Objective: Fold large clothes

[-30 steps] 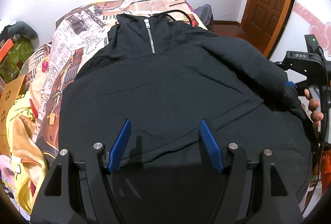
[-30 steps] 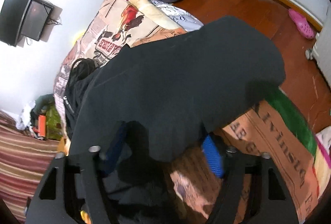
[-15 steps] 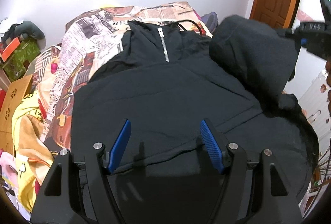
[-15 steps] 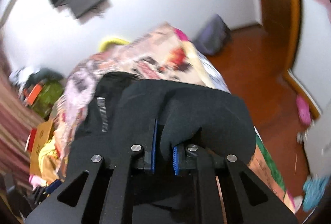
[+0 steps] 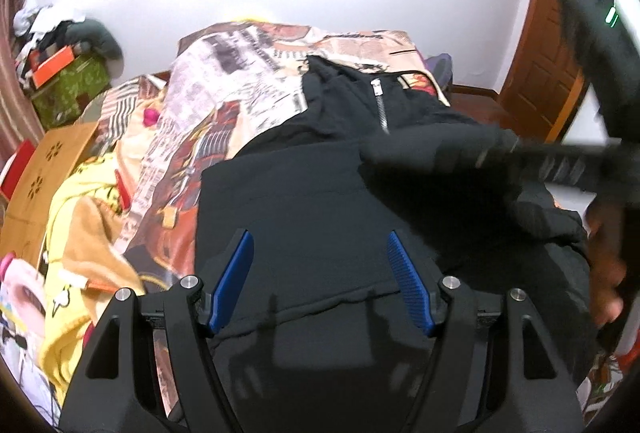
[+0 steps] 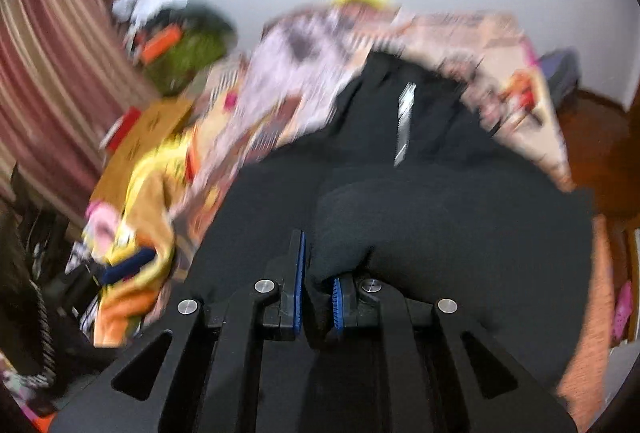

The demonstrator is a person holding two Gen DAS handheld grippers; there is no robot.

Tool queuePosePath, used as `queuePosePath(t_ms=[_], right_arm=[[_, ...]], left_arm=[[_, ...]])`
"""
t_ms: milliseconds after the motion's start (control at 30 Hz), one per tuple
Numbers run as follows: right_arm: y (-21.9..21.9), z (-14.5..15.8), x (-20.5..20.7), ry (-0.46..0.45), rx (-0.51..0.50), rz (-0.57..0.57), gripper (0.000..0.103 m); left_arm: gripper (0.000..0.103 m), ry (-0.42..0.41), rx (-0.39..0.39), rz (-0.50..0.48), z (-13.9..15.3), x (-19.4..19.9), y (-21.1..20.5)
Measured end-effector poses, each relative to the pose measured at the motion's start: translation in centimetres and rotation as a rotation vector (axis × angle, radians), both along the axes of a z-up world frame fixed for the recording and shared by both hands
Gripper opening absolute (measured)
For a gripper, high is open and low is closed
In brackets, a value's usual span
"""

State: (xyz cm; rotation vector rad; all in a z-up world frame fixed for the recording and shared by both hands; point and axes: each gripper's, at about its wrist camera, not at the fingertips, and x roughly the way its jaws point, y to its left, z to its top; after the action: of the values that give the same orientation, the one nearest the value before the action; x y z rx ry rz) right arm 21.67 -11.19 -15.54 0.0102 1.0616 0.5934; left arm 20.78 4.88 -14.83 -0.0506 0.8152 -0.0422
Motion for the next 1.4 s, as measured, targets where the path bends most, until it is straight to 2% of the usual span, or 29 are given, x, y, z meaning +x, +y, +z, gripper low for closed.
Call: queuePosePath(t_ms=[167,300,433,667,767,833,933,1133,1267,1400], right_arm=[[1.7,-2.6,-0.9,0.088,-0.072,0.036,0.014],[1.5,-2.7,-1.1,0.133,-0.112,0.045,0.015],[1.0,-2.0,-1.6,0.209,-0.07,0.069,0.033],[-2.4,2.0,-3.2,0.073,-0.048,0.046,0.035],[-5.2,3.6,-3.2,0.006,-0.048,-0.02,0.039],[-6.9,4.2,-3.1,-0.041,-0.061,-0.067,0.045],[-9.4,4.6,-2.7,-0.082,-0.099,-0.137,0.047],[-14.9,3.5,-2.0,-0.078,-0.151,-0.286,0.047],[-17.1,1.7,-1.9,-0.045,-0.193,-0.339,0.047],[-17.8,-0.3,-2.0,-0.005,-0.217,-0.344,0.047]], left_arm=[[0.068,0.016,-0.01,0.024,-1.0,-1.0,1.6],[0.068,0.041,-0.021,0.027,-1.8,-1.4,2.2],[0.068,0.043,-0.013,0.012,-1.7,-1.5,2.0],[0.068,0.0,0.022,-0.038,0.2,-0.5,0.1],[0.068,-0.013,0.041,-0.07,0.9,0.3,-1.2],[0.07,-0.018,0.05,-0.105,1.2,0.9,-2.6],[0.071,-0.017,0.07,-0.15,1.2,1.9,-4.8],[0.071,0.031,0.139,-0.25,-0.7,3.9,-9.3],[0.071,0.096,0.123,-0.29,-2.2,5.6,-11.1],[0.071,0.143,0.117,-0.304,-3.5,7.2,-12.6]])
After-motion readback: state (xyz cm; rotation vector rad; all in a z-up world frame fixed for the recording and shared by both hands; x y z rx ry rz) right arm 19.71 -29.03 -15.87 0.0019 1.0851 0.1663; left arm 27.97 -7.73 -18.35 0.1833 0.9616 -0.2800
